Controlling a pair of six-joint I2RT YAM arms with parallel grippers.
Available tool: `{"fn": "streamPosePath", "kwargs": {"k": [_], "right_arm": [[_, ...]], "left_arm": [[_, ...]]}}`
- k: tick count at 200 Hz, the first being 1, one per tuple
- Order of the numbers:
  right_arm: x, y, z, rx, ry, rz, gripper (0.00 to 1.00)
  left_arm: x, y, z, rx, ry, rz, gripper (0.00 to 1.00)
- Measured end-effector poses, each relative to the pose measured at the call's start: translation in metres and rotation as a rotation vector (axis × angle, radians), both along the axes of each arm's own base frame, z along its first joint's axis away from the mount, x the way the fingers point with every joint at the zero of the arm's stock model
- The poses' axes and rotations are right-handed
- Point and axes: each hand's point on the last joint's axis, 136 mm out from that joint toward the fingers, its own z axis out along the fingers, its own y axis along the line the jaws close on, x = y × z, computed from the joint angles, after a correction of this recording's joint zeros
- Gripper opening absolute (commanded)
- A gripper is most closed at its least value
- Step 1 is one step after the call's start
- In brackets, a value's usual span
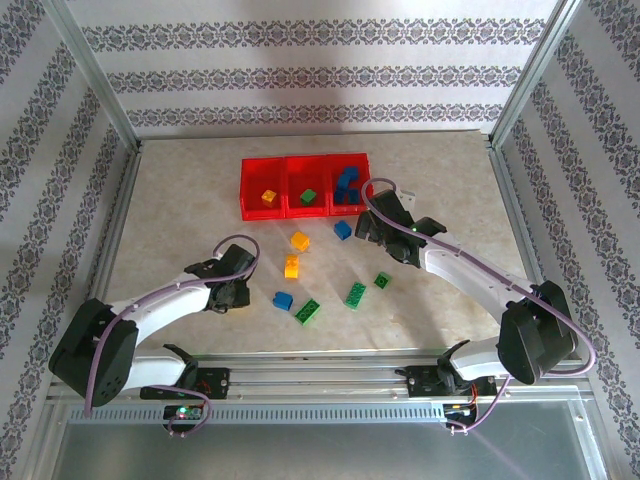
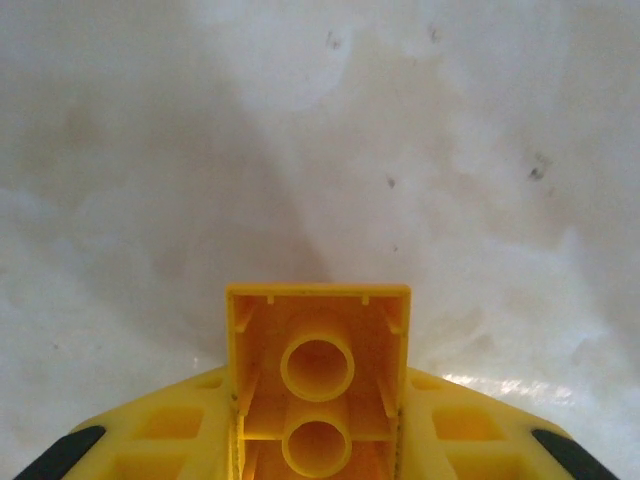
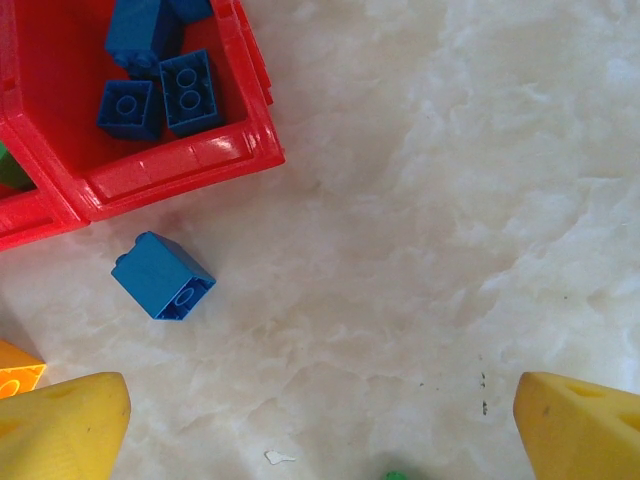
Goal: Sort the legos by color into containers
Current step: Pick up the lego from the middle-left of the table.
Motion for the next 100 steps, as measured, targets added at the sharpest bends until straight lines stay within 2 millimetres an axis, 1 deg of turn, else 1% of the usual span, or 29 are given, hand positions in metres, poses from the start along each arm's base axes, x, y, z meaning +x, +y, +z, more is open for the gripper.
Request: {"fn": "streamPosePath", "kwargs": {"k": [16, 40, 60, 87, 100], "right_arm": [[0.000, 0.000, -0.001, -0.001, 0.002, 0.000, 0.98], [0.000, 0.000, -0.002, -0.001, 0.006, -0.001, 0.98], [0.000, 0.001, -0.003, 0.003, 0.009, -0.004, 0.98], [-0.001, 0.000, -0.003, 0.008, 0.011, -0.012, 0.98], [-0.001, 0.000, -0.004, 0.007, 0.014, -0.013, 0.98]], "left_arm": [[0.011, -0.004, 0.007, -0.015, -0.043, 0.011, 0.22], [0.036, -0.014, 0.023, -0.048, -0.122, 0.022, 0.22], [0.066, -0.021, 0.040, -0.062, -0.182, 0.026, 0.22], [0.116, -0.027, 0.068, -0.074, -0.282, 0.030, 0.22], [0.138, -0.028, 0.078, -0.079, -0.321, 0.034, 0.22]]}}
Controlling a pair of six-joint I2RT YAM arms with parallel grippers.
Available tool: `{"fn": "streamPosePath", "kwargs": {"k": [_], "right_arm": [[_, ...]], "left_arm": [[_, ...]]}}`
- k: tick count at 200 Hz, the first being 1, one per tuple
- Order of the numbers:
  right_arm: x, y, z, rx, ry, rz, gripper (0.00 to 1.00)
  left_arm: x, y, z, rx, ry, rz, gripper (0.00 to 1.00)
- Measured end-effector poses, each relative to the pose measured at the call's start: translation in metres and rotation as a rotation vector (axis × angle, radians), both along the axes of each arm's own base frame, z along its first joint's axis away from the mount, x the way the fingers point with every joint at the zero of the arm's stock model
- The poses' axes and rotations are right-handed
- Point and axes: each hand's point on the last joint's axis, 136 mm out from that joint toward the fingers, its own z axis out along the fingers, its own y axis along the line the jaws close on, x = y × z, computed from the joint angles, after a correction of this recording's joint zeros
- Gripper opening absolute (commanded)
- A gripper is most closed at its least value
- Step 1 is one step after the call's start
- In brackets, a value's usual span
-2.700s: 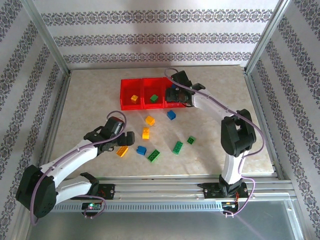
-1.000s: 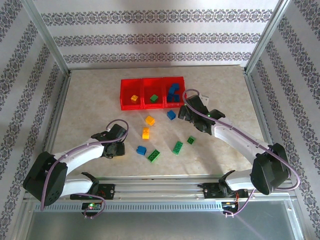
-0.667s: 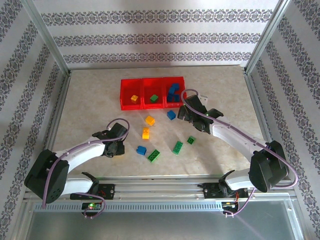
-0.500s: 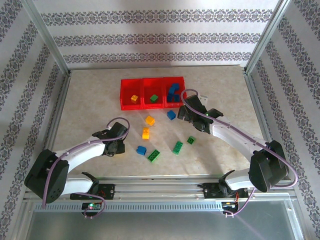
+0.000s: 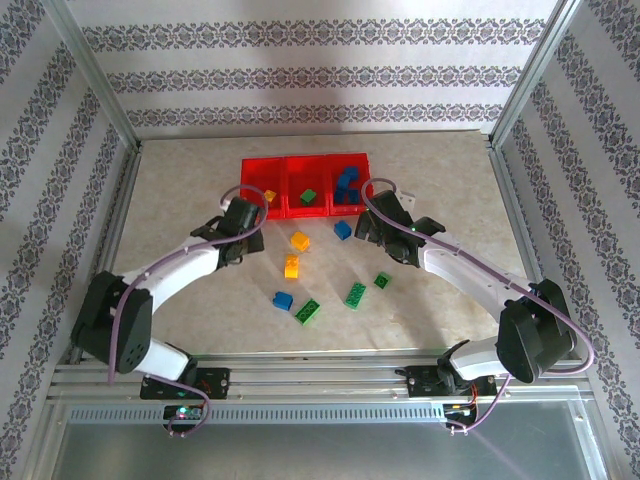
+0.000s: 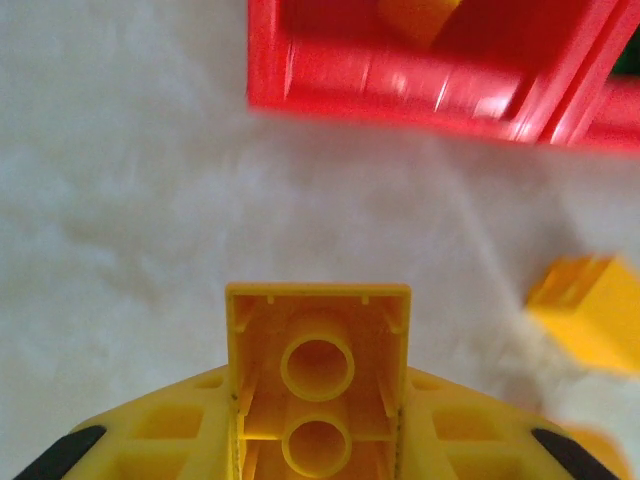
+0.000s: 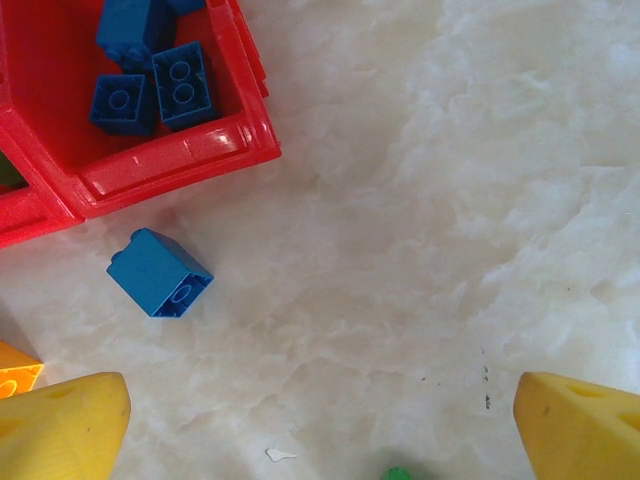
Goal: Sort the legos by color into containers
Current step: Pick up the lego from the middle-left of the table, then place the lego in the container.
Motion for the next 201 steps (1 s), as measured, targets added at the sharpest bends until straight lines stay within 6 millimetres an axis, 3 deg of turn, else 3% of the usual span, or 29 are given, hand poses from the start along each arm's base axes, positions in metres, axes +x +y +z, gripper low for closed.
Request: {"fn": "streamPosePath", "kwargs": {"k": [51, 89, 139, 201], "right_arm": [[-0.003, -0.002, 0.008, 0.013, -0.016, -0.005, 0.98], [-0.007, -0.005, 0.017, 0.024, -0.033, -0.006, 0.98], [-0.009, -0.006, 0.017, 0.030, -0.031, -0.014, 0.98], [-0.009, -0.006, 0.017, 0.034, -0.031, -0.020, 0.98]], "left_arm": [[0.083, -0.004, 0.022, 0.027, -0.078, -0.008, 0.23], [0.126, -0.016, 0.028, 0.065, -0.111, -0.036, 0.23], [0.157, -0.011, 0.020, 0.132, -0.100, -0.014, 0.23], [0.164, -0.002, 0.001, 0.187, -0.042, 0.009, 0.27]]}}
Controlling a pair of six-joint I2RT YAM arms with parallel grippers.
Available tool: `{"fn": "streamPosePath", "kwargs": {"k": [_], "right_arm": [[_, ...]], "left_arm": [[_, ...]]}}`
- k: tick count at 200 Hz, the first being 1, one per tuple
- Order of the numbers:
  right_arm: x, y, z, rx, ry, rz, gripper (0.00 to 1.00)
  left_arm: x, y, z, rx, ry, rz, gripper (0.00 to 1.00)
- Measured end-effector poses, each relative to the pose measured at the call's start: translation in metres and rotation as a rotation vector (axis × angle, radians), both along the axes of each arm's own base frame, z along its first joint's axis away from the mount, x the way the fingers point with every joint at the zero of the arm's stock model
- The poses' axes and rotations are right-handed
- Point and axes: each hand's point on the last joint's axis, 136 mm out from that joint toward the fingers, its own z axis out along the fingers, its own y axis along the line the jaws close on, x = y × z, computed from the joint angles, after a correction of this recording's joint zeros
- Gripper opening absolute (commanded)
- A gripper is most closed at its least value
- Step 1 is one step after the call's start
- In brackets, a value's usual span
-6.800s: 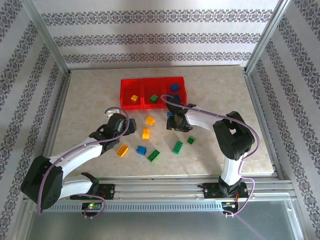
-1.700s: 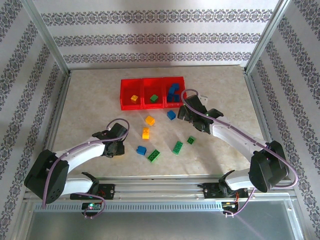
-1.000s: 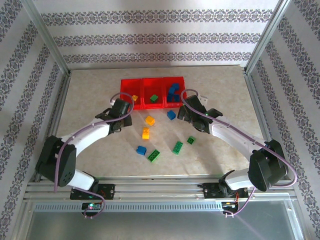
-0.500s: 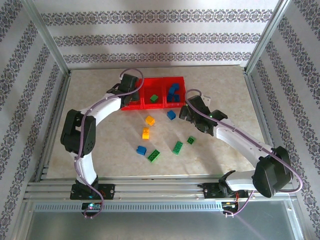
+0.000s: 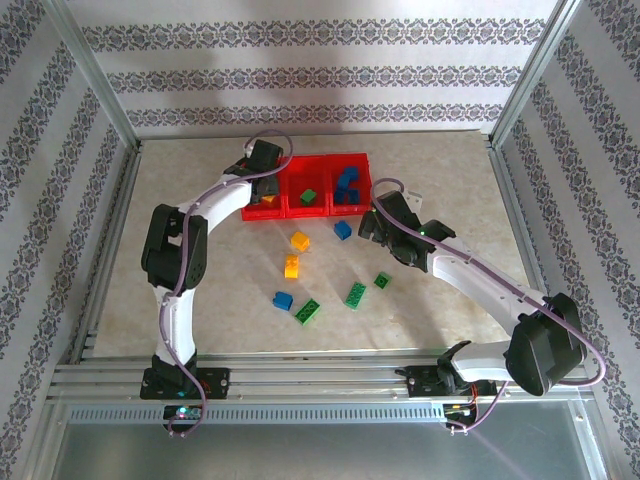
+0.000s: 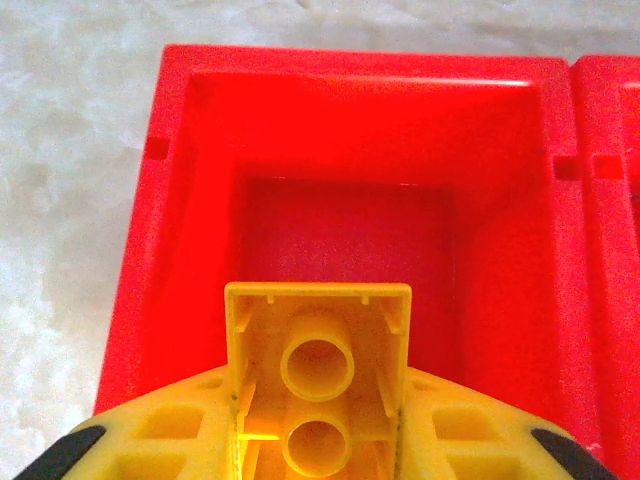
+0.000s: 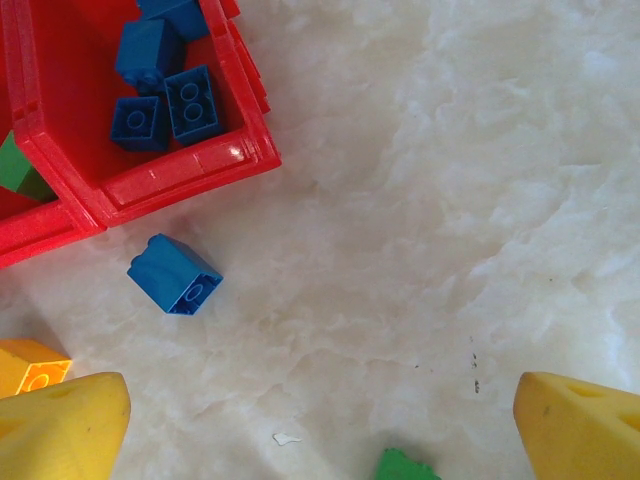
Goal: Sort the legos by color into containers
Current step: Place the lego in the container.
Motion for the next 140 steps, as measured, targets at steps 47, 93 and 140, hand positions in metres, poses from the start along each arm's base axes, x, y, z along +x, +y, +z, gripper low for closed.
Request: {"fn": "streamPosePath", "kwargs": {"k": [47, 93, 140], "right_arm": [[-0.003, -0.002, -0.006, -0.008, 0.014, 0.000, 0.98], [-0.008, -0.005, -0.015, -0.023, 0.037, 0.000, 0.98], [-0.009, -0.006, -0.012, -0.018, 0.030, 0.000, 0.98]], "left_arm": [[-0.004, 0.001, -0.012, 0.012, 0.035, 0.001, 0.32], [-0.005, 0.001, -0.018, 0.015, 0.048, 0.001, 0.43], [-0.006, 0.000, -0.018, -0.001, 0.049, 0.003, 0.46]]}}
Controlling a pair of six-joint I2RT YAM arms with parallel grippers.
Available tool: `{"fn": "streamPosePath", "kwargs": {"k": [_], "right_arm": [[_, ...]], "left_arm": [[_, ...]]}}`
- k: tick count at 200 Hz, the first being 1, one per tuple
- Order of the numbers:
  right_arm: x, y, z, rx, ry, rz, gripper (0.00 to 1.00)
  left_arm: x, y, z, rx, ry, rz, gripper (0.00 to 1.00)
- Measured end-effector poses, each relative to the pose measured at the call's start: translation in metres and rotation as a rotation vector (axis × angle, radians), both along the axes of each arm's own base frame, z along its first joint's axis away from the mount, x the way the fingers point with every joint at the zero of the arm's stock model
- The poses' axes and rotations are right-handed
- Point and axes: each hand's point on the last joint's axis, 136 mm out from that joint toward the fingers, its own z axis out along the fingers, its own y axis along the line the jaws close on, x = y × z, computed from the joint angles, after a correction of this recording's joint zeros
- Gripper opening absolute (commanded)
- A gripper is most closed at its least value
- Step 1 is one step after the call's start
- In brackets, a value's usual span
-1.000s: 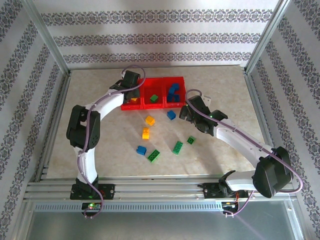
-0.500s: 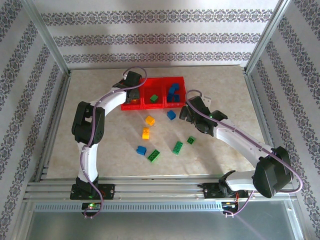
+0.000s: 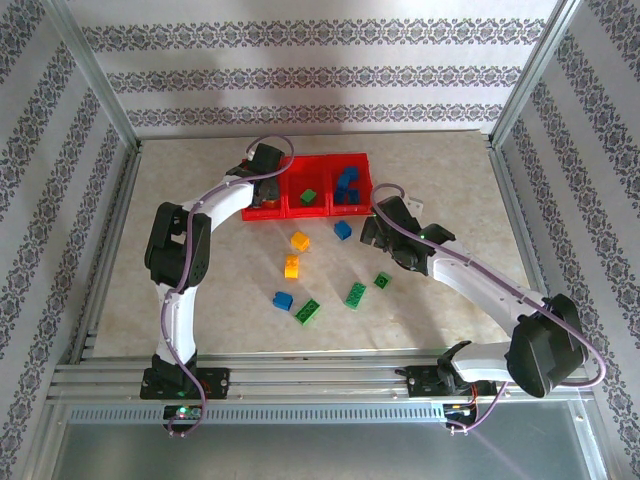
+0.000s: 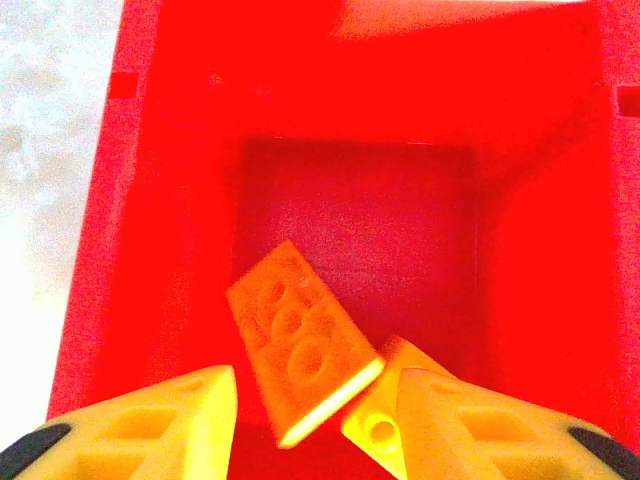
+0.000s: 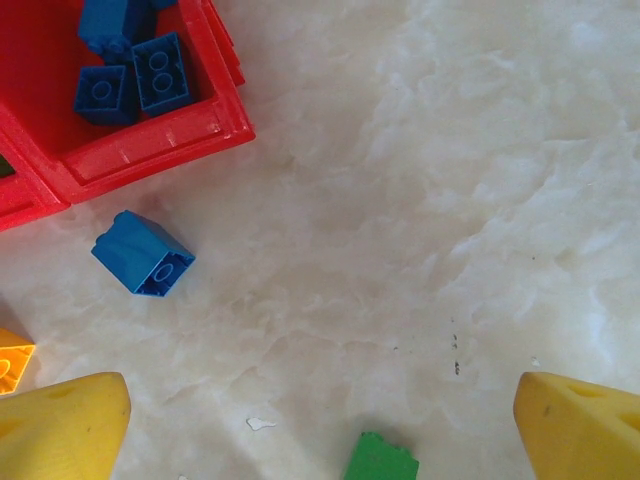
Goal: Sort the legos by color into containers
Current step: Place the lego in the container, then pick up the lego from the bottom-center of the table.
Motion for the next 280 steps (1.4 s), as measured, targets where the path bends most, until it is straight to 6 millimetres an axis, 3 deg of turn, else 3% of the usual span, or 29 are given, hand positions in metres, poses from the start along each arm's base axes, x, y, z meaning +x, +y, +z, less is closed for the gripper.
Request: {"fn": "streamPosePath", "kwargs": {"k": [40, 83, 105, 136, 201, 249, 280], "right_arm": [[-0.002, -0.001, -0.002, -0.005, 0.007, 0.000, 0.98], [-0.009, -0.005, -0.008, -0.019, 0.036, -0.003, 0.98], [-0.016, -0.009, -0.013, -0.023, 0.060, -0.014, 0.98], [-0.032, -0.009, -0.024, -0.006, 0.105, -0.013, 0.95], [-0.063, 0.002, -0.068, 0.027, 0.263, -0.016, 0.93], [-0.069, 0.008, -0.092, 0.038, 0.332, -0.055, 0.93], [-0.069, 0.008, -0.099, 0.052, 0.334, -0.086, 0.91]], "left_arm": [[-0.014, 0.001, 0.008, -0.023, 0.000, -0.004, 0.48], [-0.039, 0.005, 0.028, -0.076, -0.038, 0.006, 0.59], [-0.058, 0.007, 0.031, -0.106, -0.042, 0.008, 0.71], [-0.084, 0.013, 0.034, -0.146, -0.057, 0.024, 1.00], [-0.126, 0.025, 0.049, -0.182, -0.127, 0.030, 1.00], [-0.154, 0.033, 0.035, -0.220, -0.170, 0.043, 1.00], [-0.161, 0.035, 0.032, -0.229, -0.187, 0.047, 1.00]]}}
